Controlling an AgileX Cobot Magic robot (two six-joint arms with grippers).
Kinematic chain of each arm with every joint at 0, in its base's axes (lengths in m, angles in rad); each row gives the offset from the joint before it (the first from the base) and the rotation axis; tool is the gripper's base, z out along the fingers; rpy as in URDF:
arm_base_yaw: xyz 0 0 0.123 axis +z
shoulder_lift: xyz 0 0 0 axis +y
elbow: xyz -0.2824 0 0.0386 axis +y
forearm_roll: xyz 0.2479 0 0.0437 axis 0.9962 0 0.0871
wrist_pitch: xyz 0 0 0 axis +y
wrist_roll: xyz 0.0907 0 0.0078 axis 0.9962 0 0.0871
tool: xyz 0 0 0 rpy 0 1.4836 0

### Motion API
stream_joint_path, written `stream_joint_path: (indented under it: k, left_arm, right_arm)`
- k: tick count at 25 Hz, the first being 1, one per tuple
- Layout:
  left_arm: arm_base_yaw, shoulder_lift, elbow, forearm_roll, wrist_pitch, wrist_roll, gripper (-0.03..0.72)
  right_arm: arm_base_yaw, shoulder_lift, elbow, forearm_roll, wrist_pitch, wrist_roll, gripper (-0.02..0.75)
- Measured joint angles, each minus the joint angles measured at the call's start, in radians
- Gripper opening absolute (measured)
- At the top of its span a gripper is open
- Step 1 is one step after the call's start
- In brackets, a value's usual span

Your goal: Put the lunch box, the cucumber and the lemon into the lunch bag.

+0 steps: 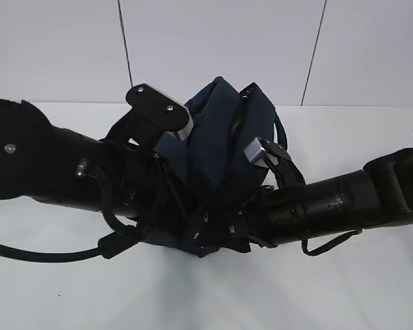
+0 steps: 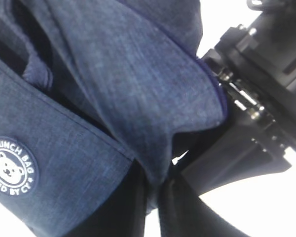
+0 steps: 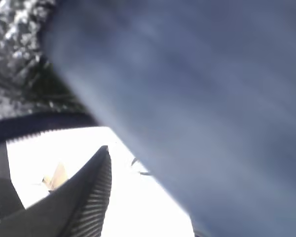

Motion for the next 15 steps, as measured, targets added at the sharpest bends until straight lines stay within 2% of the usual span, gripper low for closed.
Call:
stream_joint_path:
  k: [6, 12, 15]
  left_arm:
    - [0.000, 0.000, -0.031, 0.000, 0.004, 0.000, 0.013]
    - [0.000, 0.000, -0.033, 0.000, 0.018, 0.000, 0.012]
    - [0.000, 0.000, -0.033, 0.000, 0.018, 0.000, 0.012]
  right_arm:
    - [0.000, 0.002, -0.017, -0.005, 0.004, 0.001, 0.364]
    - [0.000, 0.002, -0.019, -0.006, 0.004, 0.001, 0.216]
    - [0.000, 0.002, -0.019, -0.006, 0.004, 0.001, 0.169]
